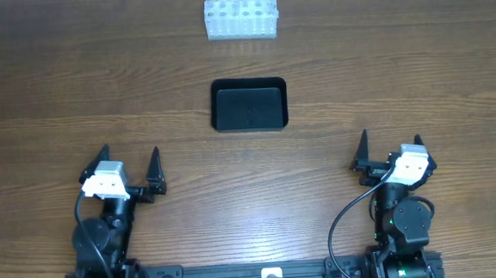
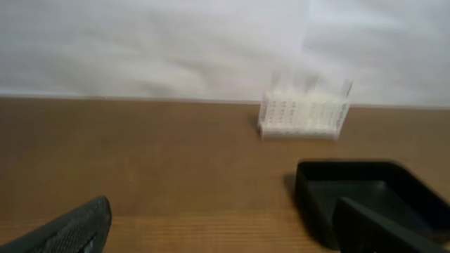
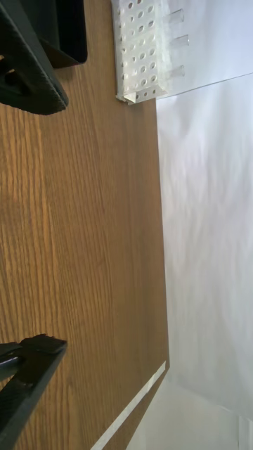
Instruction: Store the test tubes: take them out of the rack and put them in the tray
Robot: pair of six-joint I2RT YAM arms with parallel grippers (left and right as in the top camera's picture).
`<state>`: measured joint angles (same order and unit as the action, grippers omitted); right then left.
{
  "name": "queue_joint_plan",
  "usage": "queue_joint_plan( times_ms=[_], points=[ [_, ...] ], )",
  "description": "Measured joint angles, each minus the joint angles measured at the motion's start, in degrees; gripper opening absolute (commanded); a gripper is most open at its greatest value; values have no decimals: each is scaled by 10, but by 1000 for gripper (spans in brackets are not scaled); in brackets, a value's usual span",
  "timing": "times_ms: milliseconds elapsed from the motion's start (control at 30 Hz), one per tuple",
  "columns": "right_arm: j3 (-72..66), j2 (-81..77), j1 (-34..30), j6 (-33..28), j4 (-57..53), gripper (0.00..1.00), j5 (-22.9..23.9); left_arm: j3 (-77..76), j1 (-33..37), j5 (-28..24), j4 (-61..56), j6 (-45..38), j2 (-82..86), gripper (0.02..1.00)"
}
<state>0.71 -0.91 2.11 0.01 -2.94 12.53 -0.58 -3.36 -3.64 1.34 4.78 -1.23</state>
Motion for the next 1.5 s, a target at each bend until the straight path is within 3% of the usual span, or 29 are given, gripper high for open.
queue_joint_plan(
  times_ms=[233, 600, 933, 1267, 1500],
  points=[
    [0, 0, -1, 0, 0, 993, 0, -29, 0, 2, -160, 9, -174, 998],
    [0, 0, -2, 0, 0, 991, 0, -290, -21, 6, -221, 11, -591, 998],
    [0, 0, -2, 0, 0, 993, 0, -593, -81, 11, -89, 13, -891, 996],
    [0, 0, -2, 0, 0, 993, 0, -899, -136, 57, 103, 19, -1130, 996],
    [0, 0, -2, 0, 0, 991, 0, -1025, -149, 89, 132, 27, -1240, 998]
  ],
)
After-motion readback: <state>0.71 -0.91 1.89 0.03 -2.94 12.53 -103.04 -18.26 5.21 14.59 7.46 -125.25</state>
